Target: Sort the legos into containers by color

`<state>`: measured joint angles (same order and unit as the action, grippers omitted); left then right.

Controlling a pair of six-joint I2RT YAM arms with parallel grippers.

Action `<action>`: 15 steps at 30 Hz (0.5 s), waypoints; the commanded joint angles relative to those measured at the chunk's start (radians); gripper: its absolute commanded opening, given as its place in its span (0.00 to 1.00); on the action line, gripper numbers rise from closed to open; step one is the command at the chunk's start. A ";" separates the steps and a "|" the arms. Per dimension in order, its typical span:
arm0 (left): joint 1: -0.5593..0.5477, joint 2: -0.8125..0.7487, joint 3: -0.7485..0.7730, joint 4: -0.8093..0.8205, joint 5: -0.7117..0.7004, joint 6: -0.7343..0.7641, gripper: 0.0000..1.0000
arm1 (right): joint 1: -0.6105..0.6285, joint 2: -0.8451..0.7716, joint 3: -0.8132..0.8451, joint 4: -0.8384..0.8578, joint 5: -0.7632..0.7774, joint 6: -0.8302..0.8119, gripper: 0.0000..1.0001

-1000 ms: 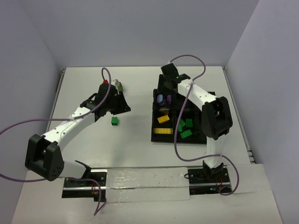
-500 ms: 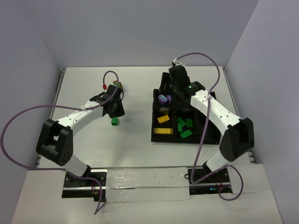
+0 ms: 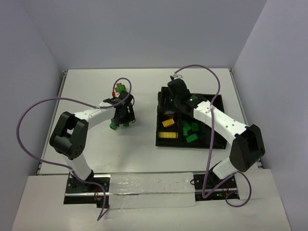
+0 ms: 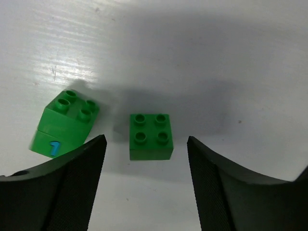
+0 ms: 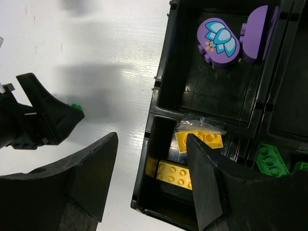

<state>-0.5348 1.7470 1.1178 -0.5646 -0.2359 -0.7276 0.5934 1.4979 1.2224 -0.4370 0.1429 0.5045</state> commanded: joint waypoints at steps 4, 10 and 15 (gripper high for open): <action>-0.010 -0.070 0.142 -0.069 -0.011 0.042 0.98 | 0.014 -0.042 0.029 0.027 0.028 0.011 0.66; 0.039 -0.193 0.227 -0.171 -0.054 0.082 0.95 | 0.127 -0.002 0.063 0.037 0.056 0.000 0.66; 0.209 -0.292 0.129 -0.200 -0.012 0.093 0.94 | 0.236 0.081 0.096 0.071 0.048 -0.013 0.66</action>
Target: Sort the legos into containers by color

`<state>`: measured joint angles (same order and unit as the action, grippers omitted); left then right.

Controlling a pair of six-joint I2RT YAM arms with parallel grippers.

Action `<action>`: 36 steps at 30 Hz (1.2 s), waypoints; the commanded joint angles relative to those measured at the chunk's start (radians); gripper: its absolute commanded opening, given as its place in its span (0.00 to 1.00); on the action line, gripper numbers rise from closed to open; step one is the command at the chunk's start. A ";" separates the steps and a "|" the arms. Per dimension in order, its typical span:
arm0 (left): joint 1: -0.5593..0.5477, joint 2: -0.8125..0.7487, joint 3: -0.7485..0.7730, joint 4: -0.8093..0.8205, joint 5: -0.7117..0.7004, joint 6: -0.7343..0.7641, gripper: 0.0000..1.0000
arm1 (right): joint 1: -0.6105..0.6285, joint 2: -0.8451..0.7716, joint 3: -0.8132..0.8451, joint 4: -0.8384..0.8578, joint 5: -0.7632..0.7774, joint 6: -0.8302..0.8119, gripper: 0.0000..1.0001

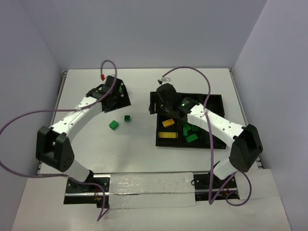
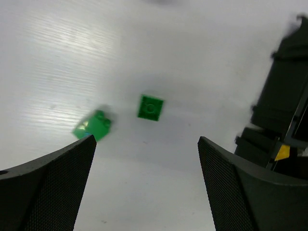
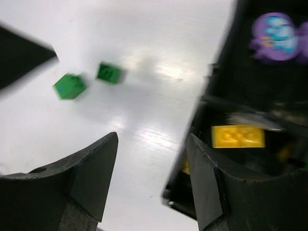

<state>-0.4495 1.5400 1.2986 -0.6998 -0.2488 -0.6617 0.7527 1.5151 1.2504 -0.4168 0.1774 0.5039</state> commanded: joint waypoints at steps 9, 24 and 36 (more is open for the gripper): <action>0.278 -0.190 -0.160 -0.106 -0.022 -0.038 0.95 | 0.177 0.401 0.345 -0.045 0.008 0.019 0.73; 0.292 -0.238 -0.196 -0.089 -0.011 -0.026 0.95 | 0.183 0.808 0.784 -0.253 0.119 0.094 0.81; 0.295 -0.255 -0.205 -0.076 -0.001 -0.004 0.95 | 0.182 0.940 0.894 -0.300 0.199 0.111 0.58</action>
<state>-0.1616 1.3129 1.0963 -0.8002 -0.2606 -0.6858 0.9344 2.4384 2.0911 -0.6882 0.3232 0.5971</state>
